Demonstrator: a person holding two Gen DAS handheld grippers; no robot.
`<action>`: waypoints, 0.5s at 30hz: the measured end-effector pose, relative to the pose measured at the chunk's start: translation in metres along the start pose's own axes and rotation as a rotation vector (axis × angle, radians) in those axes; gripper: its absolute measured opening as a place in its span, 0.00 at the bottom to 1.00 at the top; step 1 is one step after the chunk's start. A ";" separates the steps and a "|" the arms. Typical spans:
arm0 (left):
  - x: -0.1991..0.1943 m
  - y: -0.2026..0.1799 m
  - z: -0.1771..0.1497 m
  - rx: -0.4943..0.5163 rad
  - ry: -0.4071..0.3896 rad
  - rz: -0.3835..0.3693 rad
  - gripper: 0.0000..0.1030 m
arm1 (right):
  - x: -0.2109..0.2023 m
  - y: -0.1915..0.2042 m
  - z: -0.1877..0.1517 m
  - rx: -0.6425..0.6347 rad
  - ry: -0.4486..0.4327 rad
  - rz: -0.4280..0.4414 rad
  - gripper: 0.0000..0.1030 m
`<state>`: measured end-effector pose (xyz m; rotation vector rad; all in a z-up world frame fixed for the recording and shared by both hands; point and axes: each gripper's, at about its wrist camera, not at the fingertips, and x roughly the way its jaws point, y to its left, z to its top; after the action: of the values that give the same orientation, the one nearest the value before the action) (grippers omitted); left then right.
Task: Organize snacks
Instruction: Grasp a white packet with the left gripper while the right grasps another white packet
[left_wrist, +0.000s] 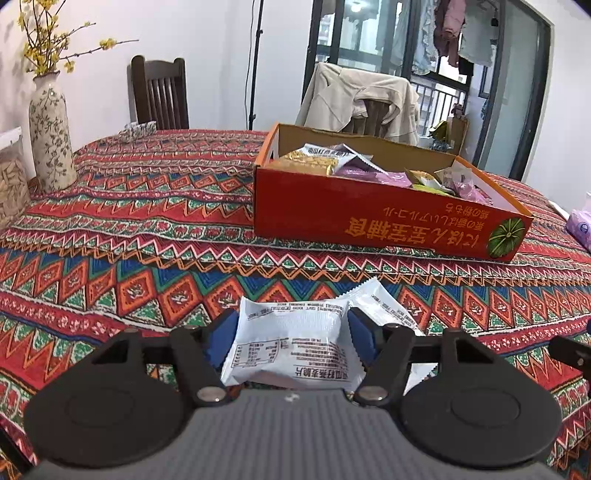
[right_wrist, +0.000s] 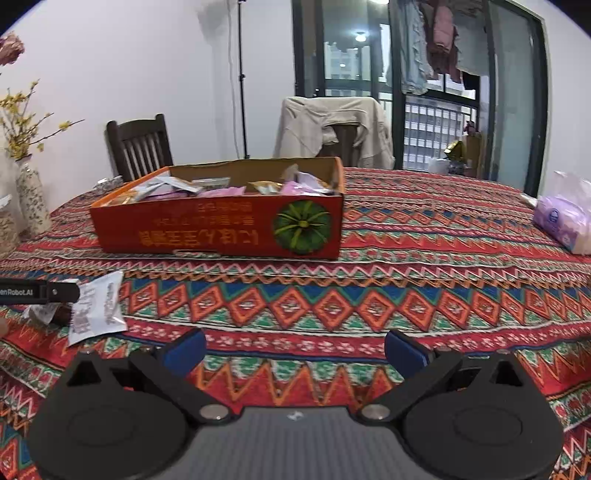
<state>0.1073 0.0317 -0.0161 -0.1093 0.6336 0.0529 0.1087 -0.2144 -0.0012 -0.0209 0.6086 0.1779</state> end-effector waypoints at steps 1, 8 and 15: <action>-0.001 0.001 0.000 0.001 -0.005 -0.001 0.64 | 0.000 0.003 0.000 -0.008 -0.001 0.004 1.00; -0.011 0.012 -0.001 0.024 -0.054 0.010 0.62 | 0.006 0.031 0.008 -0.061 0.003 0.053 1.00; -0.025 0.033 -0.002 0.007 -0.099 0.031 0.62 | 0.015 0.079 0.022 -0.127 0.000 0.170 1.00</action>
<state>0.0831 0.0639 -0.0054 -0.0899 0.5366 0.0858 0.1201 -0.1324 0.0110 -0.0920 0.5985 0.3815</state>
